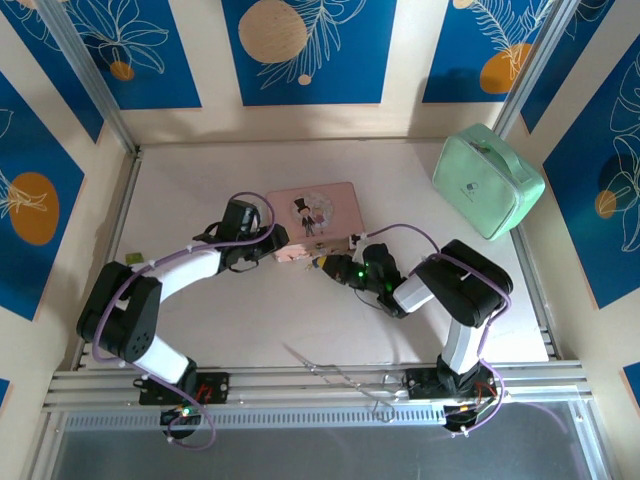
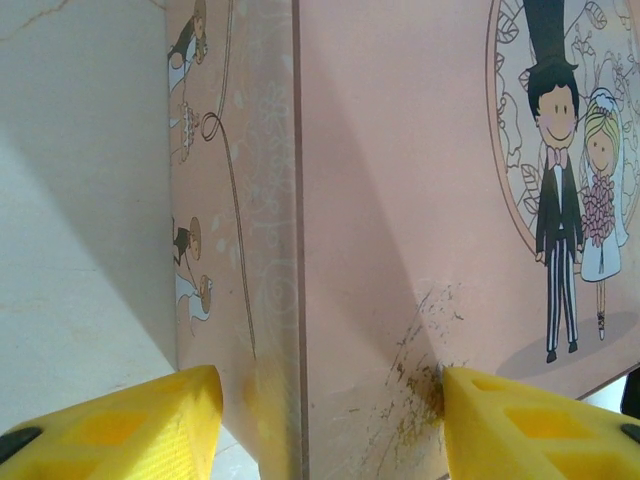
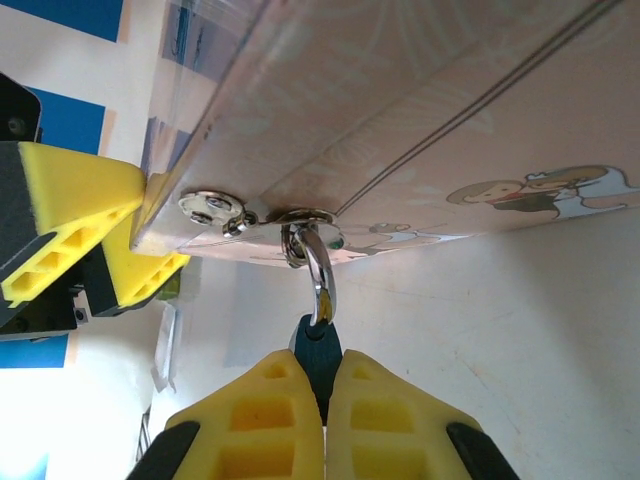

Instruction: Unlock the padlock with the key

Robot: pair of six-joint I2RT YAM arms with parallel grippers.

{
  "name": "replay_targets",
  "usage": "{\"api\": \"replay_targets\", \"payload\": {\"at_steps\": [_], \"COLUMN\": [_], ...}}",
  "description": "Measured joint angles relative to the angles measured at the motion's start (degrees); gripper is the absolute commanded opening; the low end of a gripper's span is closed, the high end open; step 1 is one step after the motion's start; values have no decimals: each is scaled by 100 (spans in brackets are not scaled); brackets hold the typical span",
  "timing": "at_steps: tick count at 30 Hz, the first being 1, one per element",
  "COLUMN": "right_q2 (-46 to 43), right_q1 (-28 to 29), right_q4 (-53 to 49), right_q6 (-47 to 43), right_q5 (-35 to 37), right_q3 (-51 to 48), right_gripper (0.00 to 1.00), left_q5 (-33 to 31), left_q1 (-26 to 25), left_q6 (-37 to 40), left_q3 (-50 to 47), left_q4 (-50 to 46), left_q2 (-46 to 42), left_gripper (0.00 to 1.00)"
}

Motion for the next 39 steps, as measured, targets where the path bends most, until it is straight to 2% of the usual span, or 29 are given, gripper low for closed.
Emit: {"api": "replay_targets", "payload": {"at_steps": [22, 39], "right_q2": [693, 728], "right_q1": [-11, 476], "right_q4": [1464, 1652], "right_q6": [431, 922], "right_q5": [-264, 575], "right_q3": [-199, -289], "right_gripper": [0, 0], "left_q5": [2, 28], "left_q1": [28, 55], "left_q6": [26, 26], "left_q3": [-146, -247], "left_q4": [44, 101], "left_q2": [-125, -199], "left_gripper": [56, 55]}}
